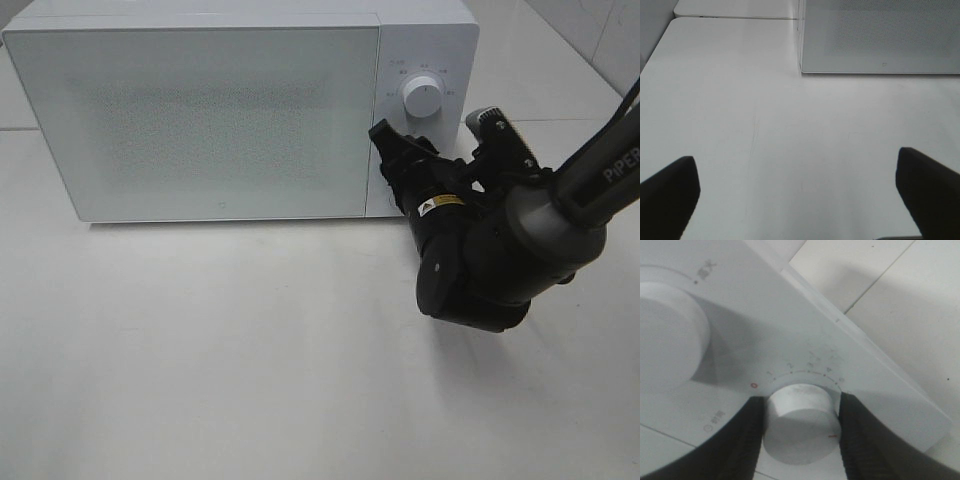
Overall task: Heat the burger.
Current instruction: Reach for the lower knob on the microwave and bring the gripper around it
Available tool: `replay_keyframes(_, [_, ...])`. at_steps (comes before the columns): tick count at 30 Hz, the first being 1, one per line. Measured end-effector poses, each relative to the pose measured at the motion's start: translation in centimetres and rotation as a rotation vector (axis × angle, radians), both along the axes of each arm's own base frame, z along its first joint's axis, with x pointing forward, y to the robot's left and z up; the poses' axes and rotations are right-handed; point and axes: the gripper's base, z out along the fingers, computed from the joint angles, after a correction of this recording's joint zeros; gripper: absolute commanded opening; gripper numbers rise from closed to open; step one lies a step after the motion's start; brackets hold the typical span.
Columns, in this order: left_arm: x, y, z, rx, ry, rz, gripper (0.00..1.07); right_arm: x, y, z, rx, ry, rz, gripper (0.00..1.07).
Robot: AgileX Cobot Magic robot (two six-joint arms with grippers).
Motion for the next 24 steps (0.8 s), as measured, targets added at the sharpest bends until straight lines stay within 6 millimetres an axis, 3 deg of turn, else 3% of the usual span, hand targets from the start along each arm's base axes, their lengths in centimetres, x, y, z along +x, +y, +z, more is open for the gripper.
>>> replay_keyframes(13, [0.00,0.00,0.00,0.000,0.000,0.000,1.00,0.04,-0.14,-0.13,0.447,-0.011,-0.068,0.00])
replay_keyframes(16, [0.00,0.00,0.00,0.000,0.000,0.000,1.00,0.04,-0.14,-0.13,0.474,-0.012,-0.073,0.00])
replay_keyframes(18, [0.00,0.00,0.00,0.000,0.000,0.000,1.00,0.04,-0.15,-0.19,0.600,-0.014,-0.097,0.00])
replay_keyframes(24, [0.00,0.00,0.00,0.000,0.000,0.000,1.00,0.04,-0.15,-0.19,0.707,-0.017,-0.116,0.00])
